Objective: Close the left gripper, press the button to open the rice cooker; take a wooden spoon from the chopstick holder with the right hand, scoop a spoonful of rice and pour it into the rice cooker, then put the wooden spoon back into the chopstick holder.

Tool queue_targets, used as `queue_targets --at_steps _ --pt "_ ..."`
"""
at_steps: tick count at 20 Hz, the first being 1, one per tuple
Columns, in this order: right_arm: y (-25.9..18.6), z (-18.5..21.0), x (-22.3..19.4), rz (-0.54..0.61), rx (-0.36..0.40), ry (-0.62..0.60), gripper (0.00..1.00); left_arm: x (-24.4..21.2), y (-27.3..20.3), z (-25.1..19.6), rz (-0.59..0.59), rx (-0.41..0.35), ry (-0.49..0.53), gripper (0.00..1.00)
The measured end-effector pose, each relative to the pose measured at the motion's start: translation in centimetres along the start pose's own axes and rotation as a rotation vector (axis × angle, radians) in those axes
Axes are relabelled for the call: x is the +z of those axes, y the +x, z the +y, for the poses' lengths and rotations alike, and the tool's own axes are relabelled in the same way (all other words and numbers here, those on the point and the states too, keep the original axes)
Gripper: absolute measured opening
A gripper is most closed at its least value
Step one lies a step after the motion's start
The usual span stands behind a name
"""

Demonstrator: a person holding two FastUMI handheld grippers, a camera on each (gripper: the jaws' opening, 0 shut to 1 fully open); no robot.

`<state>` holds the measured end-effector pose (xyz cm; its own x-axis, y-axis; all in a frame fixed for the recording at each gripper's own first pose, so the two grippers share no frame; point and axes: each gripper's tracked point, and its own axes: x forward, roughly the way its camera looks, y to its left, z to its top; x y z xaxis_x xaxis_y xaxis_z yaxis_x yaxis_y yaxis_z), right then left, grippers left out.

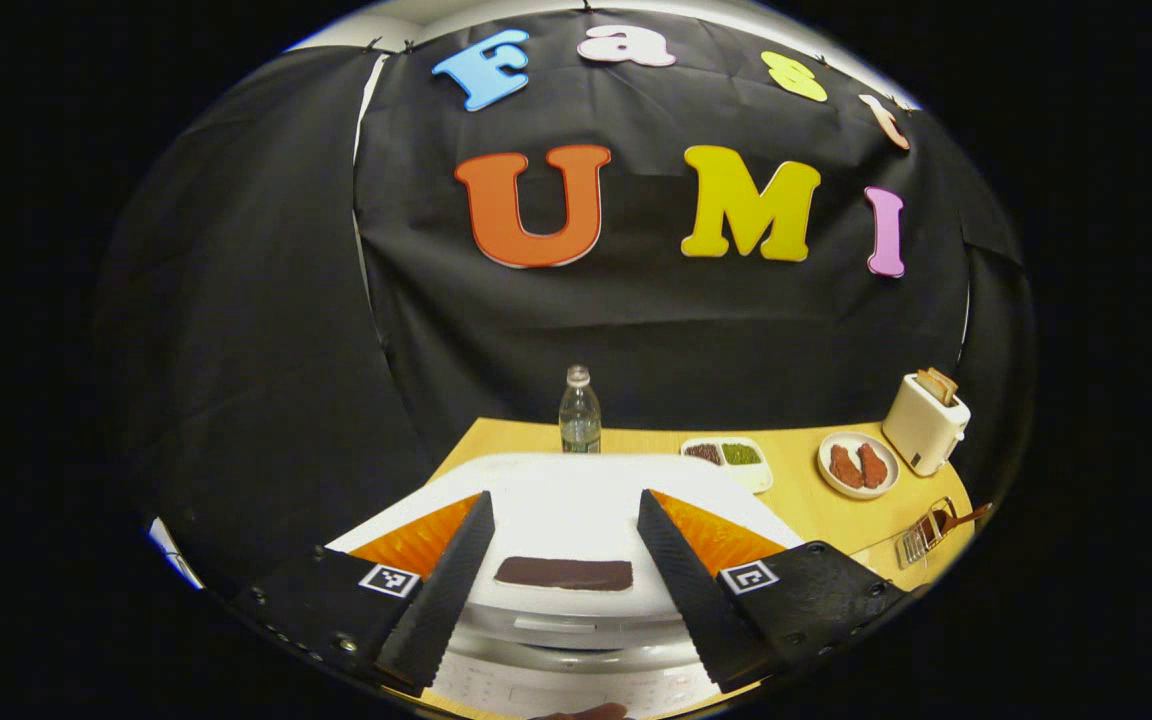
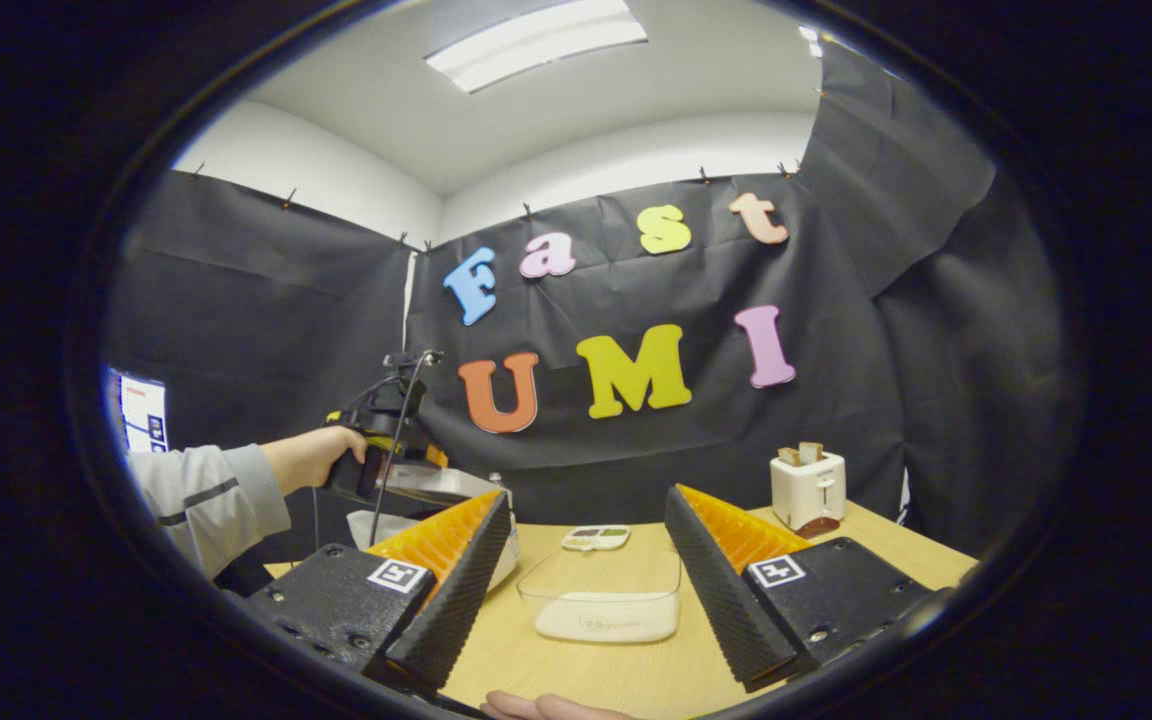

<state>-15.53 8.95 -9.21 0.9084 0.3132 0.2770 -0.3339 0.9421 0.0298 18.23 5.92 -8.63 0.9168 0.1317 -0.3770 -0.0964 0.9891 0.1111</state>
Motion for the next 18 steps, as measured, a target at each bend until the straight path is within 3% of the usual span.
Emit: queue_targets --at_steps 4,5,6,7,8,9,10,13,18 --pt "-0.8 1.3 0.1 0.007 0.024 -0.024 1.00 -3.3 -0.1 -0.1 0.112 -0.014 -0.058 0.94" --pt "-1.0 1.4 0.2 0.006 0.025 -0.027 0.94 -5.0 -0.3 -0.1 0.165 -0.009 -0.066 0.99" --pt "-1.3 1.4 0.4 0.001 0.023 -0.030 1.00 -6.6 -0.9 -0.1 0.221 -0.010 -0.069 0.95" --pt "-1.4 1.4 0.7 -0.004 0.022 -0.032 1.00 -7.3 -1.4 -0.1 0.257 -0.012 -0.073 0.95" --pt "-1.5 1.5 0.8 -0.005 0.023 -0.035 1.00 -7.0 -1.9 0.2 0.255 -0.015 -0.073 0.95" --pt "-1.6 1.6 0.9 -0.006 0.024 -0.036 0.94 -7.2 -2.2 0.3 0.265 -0.021 -0.072 0.96" --pt "-1.7 1.7 0.9 -0.006 0.026 -0.038 1.00 -7.5 -2.7 0.2 0.285 -0.028 -0.067 0.95" --pt "-2.0 2.2 1.1 -0.006 0.029 -0.044 1.00 -8.2 -3.8 -0.5 0.328 -0.061 -0.033 0.95" --pt "-2.1 2.6 1.3 -0.019 0.025 -0.039 1.00 -8.2 -3.4 -0.8 0.283 -0.086 -0.015 0.97"
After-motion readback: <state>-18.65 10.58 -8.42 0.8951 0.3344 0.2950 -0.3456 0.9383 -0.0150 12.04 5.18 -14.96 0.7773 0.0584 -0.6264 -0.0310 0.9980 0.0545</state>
